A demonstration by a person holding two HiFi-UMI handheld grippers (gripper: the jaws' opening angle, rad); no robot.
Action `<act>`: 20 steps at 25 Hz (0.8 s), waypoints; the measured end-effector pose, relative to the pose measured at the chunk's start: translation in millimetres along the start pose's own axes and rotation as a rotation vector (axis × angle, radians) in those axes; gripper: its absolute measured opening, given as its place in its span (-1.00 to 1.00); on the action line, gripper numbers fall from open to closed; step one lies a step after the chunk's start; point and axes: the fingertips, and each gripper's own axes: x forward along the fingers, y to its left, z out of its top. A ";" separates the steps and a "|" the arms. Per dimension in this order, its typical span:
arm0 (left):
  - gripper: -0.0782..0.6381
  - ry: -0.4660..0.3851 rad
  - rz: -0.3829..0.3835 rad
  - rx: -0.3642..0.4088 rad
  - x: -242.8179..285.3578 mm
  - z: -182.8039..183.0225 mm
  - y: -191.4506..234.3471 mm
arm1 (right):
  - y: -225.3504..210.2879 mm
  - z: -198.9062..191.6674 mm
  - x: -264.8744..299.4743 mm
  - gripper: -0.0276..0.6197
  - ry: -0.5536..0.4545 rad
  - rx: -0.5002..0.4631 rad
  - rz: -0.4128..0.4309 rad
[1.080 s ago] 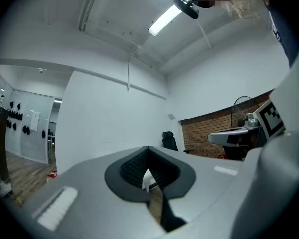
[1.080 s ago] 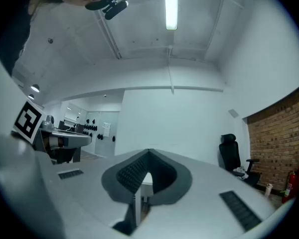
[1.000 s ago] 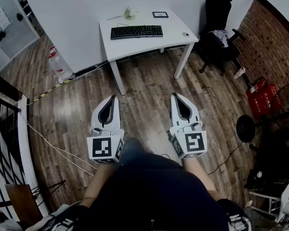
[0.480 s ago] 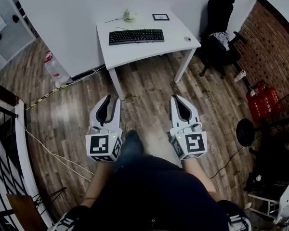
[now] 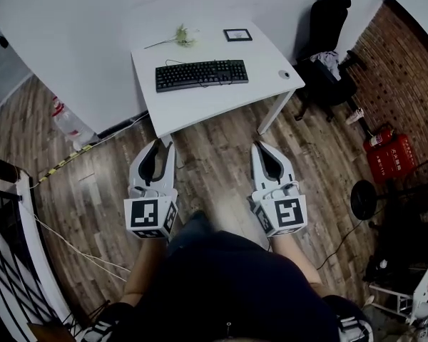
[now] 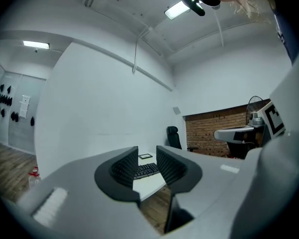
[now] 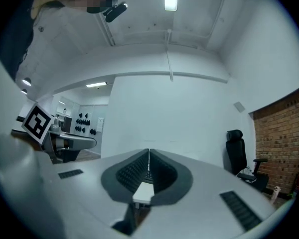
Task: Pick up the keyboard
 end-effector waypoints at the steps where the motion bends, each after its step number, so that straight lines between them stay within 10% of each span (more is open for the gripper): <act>1: -0.44 0.002 -0.008 -0.002 11.5 -0.2 7.8 | -1.7 0.5 12.2 -0.88 0.004 -0.004 -0.006; 20: -0.44 0.048 -0.093 -0.028 153.2 -24.6 95.2 | -40.6 -24.8 154.9 -0.87 0.054 -0.009 -0.092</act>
